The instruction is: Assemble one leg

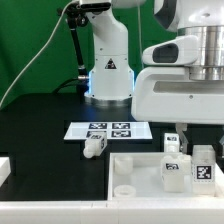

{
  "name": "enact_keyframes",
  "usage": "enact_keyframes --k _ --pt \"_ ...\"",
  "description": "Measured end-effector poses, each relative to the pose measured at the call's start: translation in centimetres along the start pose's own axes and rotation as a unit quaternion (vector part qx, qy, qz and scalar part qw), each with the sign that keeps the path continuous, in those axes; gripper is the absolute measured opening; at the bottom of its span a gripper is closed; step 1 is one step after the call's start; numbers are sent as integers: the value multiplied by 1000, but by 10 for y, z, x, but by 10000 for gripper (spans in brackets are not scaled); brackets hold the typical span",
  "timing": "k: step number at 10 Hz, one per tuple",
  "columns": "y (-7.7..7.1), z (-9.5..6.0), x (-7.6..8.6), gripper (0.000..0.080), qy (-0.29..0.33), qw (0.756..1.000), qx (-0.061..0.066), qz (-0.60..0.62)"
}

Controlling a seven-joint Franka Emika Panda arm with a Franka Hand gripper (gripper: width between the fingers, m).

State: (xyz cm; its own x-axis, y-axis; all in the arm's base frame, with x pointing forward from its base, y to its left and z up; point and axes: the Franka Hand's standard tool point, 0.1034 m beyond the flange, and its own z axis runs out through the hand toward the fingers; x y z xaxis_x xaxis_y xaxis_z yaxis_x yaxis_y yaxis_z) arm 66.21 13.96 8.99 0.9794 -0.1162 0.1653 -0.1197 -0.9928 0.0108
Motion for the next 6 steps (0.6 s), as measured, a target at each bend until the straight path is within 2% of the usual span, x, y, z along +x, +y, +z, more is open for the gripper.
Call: enact_keyframes --k 3,5,6 --pt "2 0 0 278 1 985 4 170" --pt "2 -2 -4 278 12 953 10 301" --pt "0 -3 -5 278 11 913 17 406"
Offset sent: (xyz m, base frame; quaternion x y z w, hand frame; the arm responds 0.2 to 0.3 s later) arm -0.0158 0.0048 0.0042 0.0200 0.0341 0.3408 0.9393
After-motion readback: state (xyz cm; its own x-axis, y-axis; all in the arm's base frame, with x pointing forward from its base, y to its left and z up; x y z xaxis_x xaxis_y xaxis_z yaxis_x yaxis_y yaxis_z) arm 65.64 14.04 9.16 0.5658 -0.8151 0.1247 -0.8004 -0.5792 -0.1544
